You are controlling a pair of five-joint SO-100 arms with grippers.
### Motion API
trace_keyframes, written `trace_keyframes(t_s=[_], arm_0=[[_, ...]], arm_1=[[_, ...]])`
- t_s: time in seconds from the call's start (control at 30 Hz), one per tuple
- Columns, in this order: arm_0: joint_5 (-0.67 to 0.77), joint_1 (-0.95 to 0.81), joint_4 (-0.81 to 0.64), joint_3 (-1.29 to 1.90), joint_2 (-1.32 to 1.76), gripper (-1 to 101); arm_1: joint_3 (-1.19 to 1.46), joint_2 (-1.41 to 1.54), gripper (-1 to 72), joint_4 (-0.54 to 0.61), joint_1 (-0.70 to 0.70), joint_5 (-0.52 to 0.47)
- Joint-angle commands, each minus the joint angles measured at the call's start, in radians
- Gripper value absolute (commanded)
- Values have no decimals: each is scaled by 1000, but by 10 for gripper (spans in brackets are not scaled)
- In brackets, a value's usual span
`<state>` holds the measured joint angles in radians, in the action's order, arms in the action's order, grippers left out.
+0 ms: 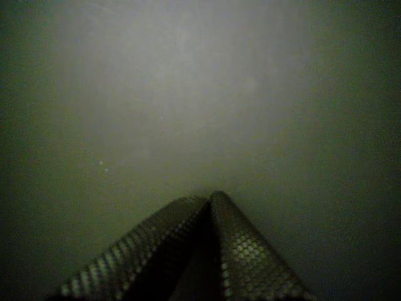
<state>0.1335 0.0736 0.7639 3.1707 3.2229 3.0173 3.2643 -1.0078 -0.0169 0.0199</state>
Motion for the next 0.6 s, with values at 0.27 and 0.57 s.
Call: trace_keyframes(t_s=[0.27,0.57], arm_0=[[23,-28,5,11,18,0],[-44,-78,-32,11,18,0]], arm_1=[[-11,8,-3,28,-40,57],[-11,8,-3,103,41,103]])
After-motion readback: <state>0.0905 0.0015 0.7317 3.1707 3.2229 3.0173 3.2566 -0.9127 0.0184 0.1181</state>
